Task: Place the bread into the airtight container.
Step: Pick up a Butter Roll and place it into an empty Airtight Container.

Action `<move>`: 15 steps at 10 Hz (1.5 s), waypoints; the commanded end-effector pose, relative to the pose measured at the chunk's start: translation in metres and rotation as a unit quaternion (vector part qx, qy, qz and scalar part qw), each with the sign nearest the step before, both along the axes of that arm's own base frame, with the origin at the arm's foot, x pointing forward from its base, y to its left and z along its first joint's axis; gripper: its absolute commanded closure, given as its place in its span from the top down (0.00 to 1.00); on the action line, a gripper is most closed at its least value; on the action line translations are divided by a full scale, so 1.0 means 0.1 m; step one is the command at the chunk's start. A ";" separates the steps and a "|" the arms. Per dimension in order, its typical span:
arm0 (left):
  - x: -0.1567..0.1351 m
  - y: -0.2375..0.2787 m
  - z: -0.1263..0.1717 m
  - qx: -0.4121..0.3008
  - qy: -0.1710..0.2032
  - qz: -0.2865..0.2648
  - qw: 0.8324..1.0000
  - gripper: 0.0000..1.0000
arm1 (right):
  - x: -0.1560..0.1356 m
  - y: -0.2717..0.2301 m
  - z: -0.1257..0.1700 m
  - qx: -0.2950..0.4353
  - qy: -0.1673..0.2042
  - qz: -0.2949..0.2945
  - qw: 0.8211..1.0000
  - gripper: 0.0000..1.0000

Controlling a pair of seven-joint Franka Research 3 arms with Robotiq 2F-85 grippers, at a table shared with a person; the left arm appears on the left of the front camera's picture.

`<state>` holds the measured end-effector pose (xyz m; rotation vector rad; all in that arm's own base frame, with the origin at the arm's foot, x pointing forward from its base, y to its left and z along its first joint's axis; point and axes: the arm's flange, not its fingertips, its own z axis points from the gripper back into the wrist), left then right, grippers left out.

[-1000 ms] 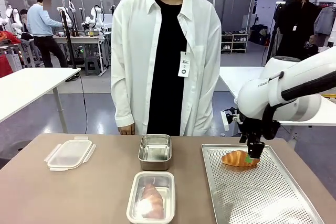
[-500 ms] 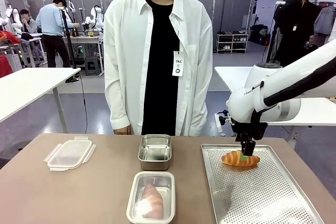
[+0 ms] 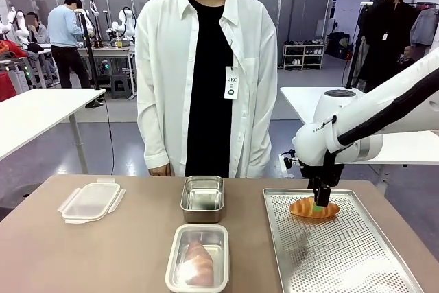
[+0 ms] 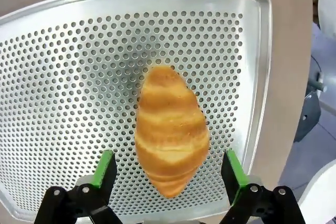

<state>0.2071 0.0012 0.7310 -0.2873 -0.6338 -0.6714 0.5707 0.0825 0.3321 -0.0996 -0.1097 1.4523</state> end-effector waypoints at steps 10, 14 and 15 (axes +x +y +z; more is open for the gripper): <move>0.00 0.00 0.01 -0.002 -0.001 -0.011 1.000 1.00 | 0.41 -0.09 -0.38 -0.026 0.056 -0.026 0.998 0.69; 0.00 0.00 0.01 -0.002 -0.001 -0.011 1.000 1.00 | 0.37 -0.04 -0.16 -0.006 0.061 -0.037 0.997 0.29; 0.00 0.00 0.01 -0.002 -0.001 -0.011 1.000 1.00 | 0.33 -0.01 0.01 -0.004 0.065 -0.045 0.997 0.29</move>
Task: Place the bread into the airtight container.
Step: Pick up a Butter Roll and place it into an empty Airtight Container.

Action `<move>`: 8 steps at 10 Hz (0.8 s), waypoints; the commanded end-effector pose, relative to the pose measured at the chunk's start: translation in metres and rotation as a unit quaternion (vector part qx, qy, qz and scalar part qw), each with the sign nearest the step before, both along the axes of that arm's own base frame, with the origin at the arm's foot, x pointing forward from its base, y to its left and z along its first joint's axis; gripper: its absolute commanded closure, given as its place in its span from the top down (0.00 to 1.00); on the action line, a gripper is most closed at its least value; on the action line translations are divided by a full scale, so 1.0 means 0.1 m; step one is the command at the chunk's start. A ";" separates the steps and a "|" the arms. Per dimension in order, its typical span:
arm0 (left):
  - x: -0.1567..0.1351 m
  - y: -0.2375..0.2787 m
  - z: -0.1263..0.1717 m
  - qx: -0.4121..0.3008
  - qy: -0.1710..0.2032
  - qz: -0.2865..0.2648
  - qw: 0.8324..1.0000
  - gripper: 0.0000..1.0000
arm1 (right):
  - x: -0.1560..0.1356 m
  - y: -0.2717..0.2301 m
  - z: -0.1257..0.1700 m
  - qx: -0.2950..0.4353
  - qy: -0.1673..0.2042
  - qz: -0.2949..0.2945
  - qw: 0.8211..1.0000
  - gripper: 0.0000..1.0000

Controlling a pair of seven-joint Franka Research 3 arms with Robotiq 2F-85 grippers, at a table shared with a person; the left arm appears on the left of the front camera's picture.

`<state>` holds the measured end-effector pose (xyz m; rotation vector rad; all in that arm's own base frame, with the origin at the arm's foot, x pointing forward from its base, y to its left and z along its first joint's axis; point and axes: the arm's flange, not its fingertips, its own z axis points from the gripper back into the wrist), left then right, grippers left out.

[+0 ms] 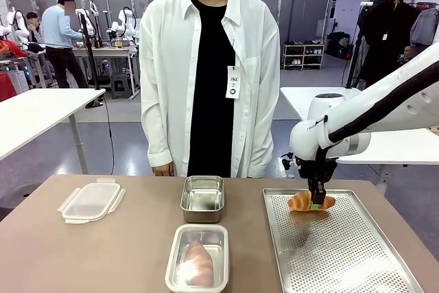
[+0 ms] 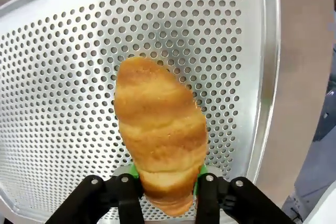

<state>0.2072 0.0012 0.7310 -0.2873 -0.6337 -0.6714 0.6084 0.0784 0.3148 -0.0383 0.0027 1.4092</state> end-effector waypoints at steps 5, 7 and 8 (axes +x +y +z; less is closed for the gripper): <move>0.00 0.00 0.01 -0.002 -0.001 -0.011 1.000 1.00 | -0.40 0.76 1.07 0.038 0.007 -0.048 0.998 0.29; 0.00 0.00 0.01 -0.002 -0.001 -0.011 1.000 1.00 | -0.48 1.44 1.24 0.042 -0.024 -0.066 0.997 0.29; 0.00 0.00 0.01 -0.002 -0.001 -0.011 1.000 1.00 | -0.50 1.80 1.26 0.044 -0.027 -0.073 0.996 0.29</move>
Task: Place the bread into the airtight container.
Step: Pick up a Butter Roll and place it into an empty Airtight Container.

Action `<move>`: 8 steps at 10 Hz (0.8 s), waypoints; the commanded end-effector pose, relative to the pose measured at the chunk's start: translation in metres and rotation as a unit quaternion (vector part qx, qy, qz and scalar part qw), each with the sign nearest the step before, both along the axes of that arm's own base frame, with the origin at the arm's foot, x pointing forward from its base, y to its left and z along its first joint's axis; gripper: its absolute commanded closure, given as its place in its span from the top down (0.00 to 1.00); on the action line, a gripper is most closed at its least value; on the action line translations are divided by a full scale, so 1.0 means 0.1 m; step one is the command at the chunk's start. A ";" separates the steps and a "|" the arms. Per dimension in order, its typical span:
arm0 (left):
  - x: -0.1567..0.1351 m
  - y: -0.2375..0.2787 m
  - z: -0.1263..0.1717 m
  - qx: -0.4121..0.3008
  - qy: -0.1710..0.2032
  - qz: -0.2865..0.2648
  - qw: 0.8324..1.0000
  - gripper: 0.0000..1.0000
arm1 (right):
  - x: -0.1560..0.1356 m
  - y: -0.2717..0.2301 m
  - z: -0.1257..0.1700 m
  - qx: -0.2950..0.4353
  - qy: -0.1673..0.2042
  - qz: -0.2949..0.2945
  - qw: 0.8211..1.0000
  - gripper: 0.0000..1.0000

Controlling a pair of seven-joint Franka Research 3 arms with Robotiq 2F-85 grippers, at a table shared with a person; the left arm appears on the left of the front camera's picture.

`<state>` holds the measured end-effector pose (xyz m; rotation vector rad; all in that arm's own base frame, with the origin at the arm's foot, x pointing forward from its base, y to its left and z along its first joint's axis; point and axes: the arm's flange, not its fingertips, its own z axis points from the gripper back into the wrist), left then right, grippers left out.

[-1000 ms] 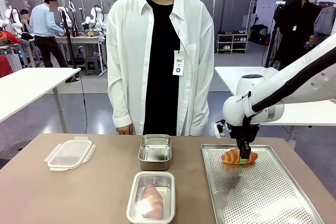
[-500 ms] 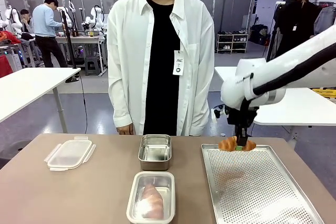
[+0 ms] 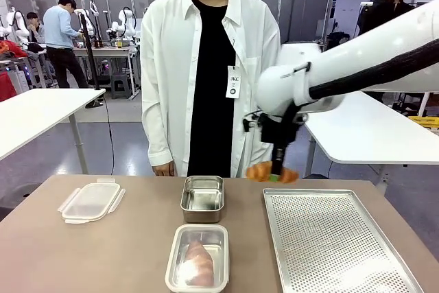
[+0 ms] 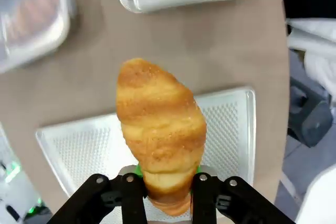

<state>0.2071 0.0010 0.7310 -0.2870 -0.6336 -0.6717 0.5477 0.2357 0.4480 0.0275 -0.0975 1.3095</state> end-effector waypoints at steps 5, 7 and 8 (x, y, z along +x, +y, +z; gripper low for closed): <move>0.00 0.00 0.01 -0.002 -0.001 -0.011 1.000 1.00 | 0.01 1.60 -0.31 -0.026 -0.017 -0.058 0.998 0.29; 0.00 0.00 0.01 -0.002 -0.001 -0.011 1.000 1.00 | 0.02 1.73 -0.37 -0.018 -0.025 -0.069 0.997 0.29; 0.00 0.00 0.01 -0.002 -0.001 -0.011 1.000 1.00 | 0.03 1.66 -0.36 -0.013 -0.008 -0.057 0.998 0.29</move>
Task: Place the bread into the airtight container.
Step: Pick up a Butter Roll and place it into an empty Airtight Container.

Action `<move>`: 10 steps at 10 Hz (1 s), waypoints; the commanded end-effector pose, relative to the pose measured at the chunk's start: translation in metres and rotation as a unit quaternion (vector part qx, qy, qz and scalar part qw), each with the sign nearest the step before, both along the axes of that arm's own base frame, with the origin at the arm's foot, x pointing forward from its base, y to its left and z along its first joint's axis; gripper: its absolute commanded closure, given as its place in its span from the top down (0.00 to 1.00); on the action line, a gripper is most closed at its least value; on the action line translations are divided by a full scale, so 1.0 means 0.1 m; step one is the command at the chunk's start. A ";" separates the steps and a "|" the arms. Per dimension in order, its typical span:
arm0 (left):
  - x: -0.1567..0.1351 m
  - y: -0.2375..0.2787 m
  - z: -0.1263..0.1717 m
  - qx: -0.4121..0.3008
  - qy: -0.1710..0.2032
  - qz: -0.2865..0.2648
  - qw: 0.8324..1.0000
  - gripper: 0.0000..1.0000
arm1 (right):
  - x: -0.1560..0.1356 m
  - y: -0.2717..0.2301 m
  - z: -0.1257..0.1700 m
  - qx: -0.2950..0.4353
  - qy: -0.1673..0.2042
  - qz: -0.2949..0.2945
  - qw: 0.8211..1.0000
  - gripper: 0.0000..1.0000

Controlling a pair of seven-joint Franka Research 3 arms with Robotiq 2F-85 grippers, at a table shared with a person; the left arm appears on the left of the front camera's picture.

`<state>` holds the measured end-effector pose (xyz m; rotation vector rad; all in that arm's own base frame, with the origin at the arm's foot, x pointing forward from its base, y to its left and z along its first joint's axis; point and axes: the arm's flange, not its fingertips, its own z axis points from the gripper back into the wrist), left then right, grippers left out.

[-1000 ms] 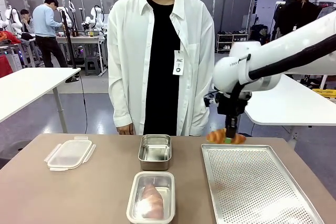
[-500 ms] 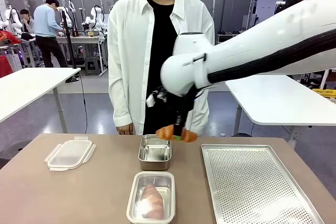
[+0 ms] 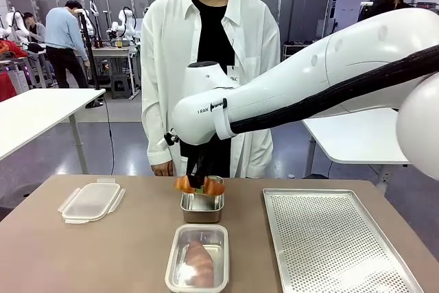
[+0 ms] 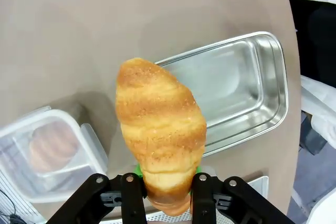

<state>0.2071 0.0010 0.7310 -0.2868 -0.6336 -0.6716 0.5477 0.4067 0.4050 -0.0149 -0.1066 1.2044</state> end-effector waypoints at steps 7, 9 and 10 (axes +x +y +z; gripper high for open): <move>0.00 0.00 0.01 -0.002 -0.001 -0.011 1.000 1.00 | 0.17 -0.08 -0.07 0.060 -0.004 -0.162 0.985 0.30; 0.00 0.00 0.01 -0.002 -0.001 -0.011 1.000 1.00 | 0.18 -0.06 -0.16 0.072 0.018 -0.311 0.948 0.30; 0.00 0.00 0.01 -0.002 -0.001 -0.011 1.000 1.00 | 0.20 0.00 -0.21 0.091 0.032 -0.388 0.916 0.30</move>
